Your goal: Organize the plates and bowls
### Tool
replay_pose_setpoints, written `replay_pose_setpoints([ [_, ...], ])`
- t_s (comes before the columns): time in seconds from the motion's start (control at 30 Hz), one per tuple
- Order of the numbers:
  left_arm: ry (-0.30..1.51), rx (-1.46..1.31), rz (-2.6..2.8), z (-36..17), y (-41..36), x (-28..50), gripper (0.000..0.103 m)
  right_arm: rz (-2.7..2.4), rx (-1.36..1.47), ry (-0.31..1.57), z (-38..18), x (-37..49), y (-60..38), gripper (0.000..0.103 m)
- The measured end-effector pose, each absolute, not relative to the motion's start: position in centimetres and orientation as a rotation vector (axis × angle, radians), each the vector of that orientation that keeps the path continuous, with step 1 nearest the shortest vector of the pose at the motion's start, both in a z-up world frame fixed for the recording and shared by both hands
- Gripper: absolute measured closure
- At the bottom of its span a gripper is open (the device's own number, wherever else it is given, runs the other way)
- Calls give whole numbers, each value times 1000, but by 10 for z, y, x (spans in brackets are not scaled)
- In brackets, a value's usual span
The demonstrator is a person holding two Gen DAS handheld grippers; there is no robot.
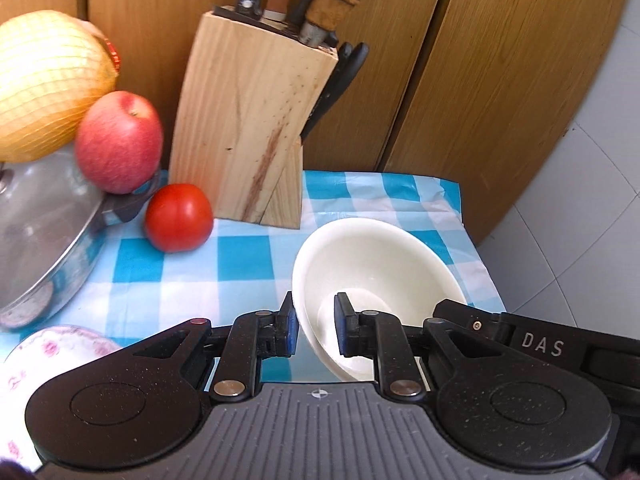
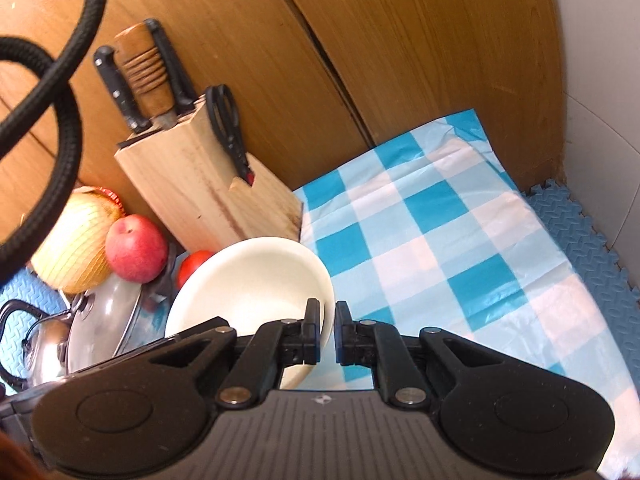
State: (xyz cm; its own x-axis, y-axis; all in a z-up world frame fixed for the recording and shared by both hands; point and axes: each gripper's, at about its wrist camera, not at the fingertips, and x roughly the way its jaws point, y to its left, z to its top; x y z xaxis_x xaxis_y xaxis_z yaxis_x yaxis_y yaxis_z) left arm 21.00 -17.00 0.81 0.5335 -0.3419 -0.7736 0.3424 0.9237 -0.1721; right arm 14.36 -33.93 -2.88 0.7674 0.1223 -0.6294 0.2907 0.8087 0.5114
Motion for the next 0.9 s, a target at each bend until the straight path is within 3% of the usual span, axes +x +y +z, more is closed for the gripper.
replay_pose_setpoints([
  [0.53, 867, -29, -418, 32, -112, 161, 77, -39, 577, 667, -13, 89, -281, 93],
  [0.9, 867, -38, -441, 19, -101, 135, 75, -58, 534, 702, -23, 69, -265, 92],
])
